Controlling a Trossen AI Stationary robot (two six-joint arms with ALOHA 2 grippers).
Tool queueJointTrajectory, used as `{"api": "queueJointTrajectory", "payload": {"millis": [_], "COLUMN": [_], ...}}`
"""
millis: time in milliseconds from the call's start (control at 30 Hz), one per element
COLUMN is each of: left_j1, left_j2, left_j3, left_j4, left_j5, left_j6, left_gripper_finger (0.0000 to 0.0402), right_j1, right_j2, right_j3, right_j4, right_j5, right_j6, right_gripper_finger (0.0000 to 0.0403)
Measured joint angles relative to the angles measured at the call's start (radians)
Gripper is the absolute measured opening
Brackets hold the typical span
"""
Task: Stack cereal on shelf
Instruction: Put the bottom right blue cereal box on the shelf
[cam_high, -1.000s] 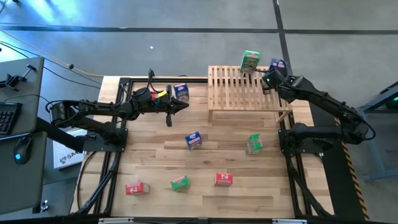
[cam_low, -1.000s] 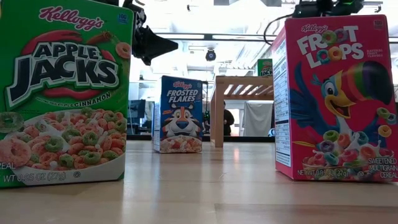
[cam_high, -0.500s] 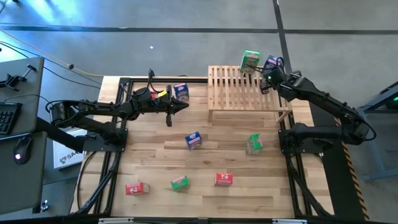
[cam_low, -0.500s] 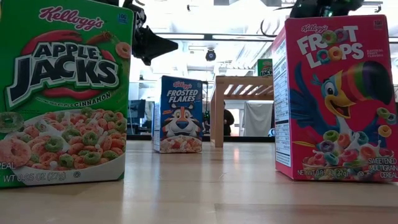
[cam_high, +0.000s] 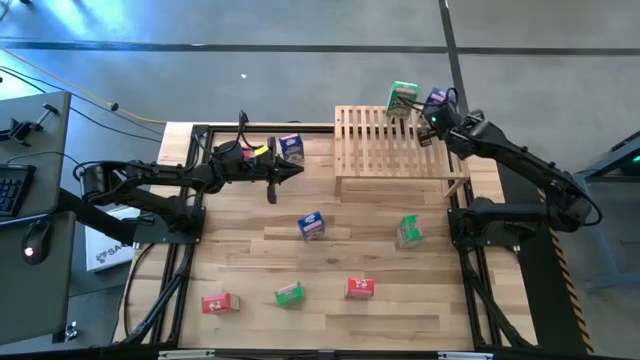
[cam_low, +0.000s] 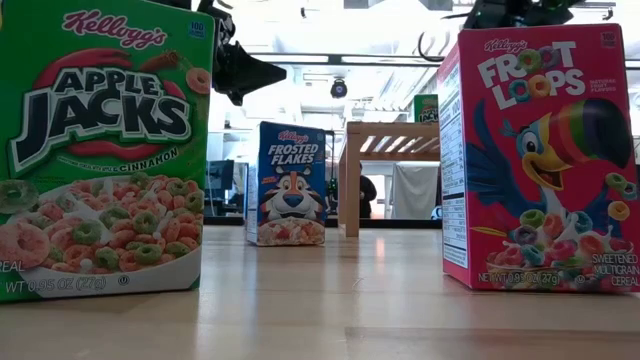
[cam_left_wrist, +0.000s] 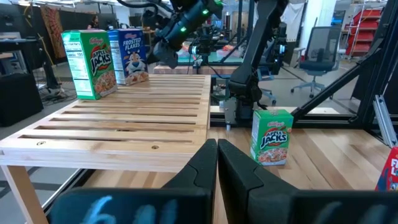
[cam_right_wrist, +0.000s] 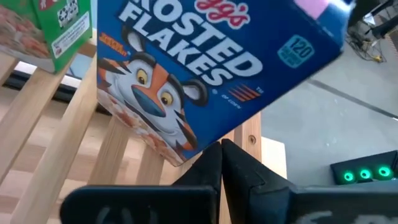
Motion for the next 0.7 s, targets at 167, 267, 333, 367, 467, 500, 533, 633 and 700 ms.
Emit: {"api": "queueJointTrajectory", "payload": {"millis": [167, 267, 333, 367, 467, 500, 533, 633, 700], "left_j1": [0.000, 0.000, 0.000, 0.000, 0.000, 0.000, 0.000, 0.000, 0.000], "left_j2": [0.000, 0.000, 0.000, 0.000, 0.000, 0.000, 0.000, 0.000, 0.000], "left_j3": [0.000, 0.000, 0.000, 0.000, 0.000, 0.000, 0.000, 0.000, 0.000], "left_j4": [0.000, 0.000, 0.000, 0.000, 0.000, 0.000, -0.002, -0.014, -0.020], "left_j5": [0.000, 0.000, 0.000, 0.000, 0.000, 0.000, 0.000, 0.000, -0.001], "left_j6": [0.000, 0.000, 0.000, 0.000, 0.000, 0.000, -0.001, -0.003, -0.003], "left_gripper_finger": [0.0005, 0.0005, 0.0005, 0.0005, 0.0005, 0.0005, 0.0005, 0.0005, 0.0005], "right_j1": [0.000, -0.005, -0.006, -0.006, -0.005, -0.003, 0.001, 0.022, 0.037], "right_j2": [0.016, 0.031, 0.037, 0.037, 0.014, 0.000, -0.015, -0.062, -0.088], "right_j3": [0.000, 0.000, 0.000, 0.000, 0.000, 0.000, 0.000, 0.000, -0.008], "right_j4": [0.050, 0.108, 0.125, 0.125, 0.093, 0.077, 0.058, -0.015, -0.014], "right_j5": [0.005, 0.009, 0.009, 0.013, 0.044, 0.043, 0.040, -0.031, -0.120], "right_j6": [-0.021, -0.052, -0.076, -0.091, -0.111, -0.115, -0.115, -0.101, -0.115], "right_gripper_finger": [0.0000, 0.0000, 0.0000, 0.0000, 0.0000, 0.0000, 0.0000, 0.0000, 0.0000]}}
